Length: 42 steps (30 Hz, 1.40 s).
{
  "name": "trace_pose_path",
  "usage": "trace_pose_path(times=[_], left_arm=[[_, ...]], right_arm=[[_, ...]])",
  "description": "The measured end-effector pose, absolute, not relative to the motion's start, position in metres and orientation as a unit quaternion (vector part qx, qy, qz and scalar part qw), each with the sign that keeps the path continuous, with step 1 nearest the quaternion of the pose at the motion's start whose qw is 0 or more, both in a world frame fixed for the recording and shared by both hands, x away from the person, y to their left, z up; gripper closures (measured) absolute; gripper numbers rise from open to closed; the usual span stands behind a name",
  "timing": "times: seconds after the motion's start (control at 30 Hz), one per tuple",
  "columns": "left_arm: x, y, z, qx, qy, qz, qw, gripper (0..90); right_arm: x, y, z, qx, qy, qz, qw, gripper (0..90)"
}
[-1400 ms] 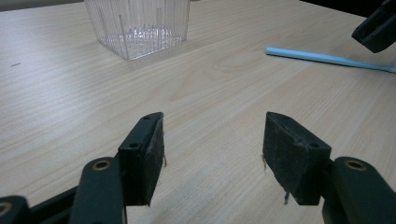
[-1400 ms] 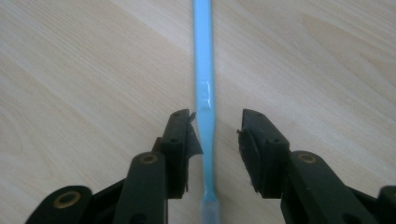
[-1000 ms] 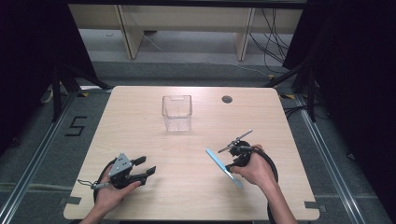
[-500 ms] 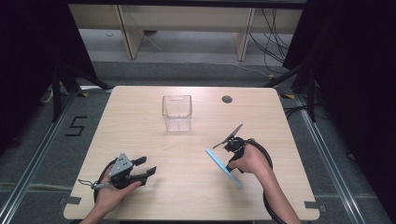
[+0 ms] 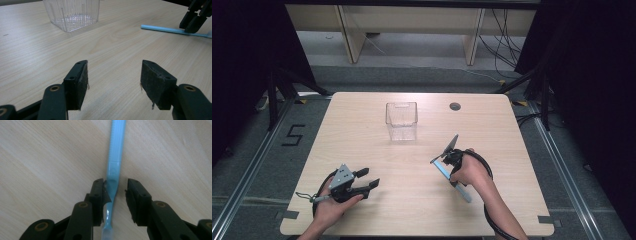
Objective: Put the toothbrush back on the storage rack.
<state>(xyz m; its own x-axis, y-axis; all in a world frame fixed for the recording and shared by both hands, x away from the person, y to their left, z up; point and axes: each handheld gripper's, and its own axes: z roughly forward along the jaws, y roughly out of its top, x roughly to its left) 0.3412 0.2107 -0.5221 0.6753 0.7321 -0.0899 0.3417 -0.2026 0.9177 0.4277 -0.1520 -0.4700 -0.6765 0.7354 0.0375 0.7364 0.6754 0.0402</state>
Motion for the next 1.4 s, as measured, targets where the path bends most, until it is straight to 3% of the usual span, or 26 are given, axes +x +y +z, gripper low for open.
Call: trace_pose_path(times=[0.53, 1.03, 1.4], left_arm=[[0.342, 0.211, -0.523, 0.751, 0.354, 0.183, 0.526, 38.3], [0.341, 0.211, -0.522, 0.755, 0.352, 0.183, 0.522, 40.0], [0.342, 0.203, -0.506, 0.762, 0.302, 0.182, 0.543, 40.3]], right_arm=[[0.432, -0.143, -0.476, -0.389, -0.921, 0.000, 0.009, 78.3], [0.429, -0.142, -0.474, -0.347, -0.938, 0.004, -0.005, 79.7], [0.424, -0.144, -0.462, -0.331, -0.944, -0.008, 0.001, 79.9]])
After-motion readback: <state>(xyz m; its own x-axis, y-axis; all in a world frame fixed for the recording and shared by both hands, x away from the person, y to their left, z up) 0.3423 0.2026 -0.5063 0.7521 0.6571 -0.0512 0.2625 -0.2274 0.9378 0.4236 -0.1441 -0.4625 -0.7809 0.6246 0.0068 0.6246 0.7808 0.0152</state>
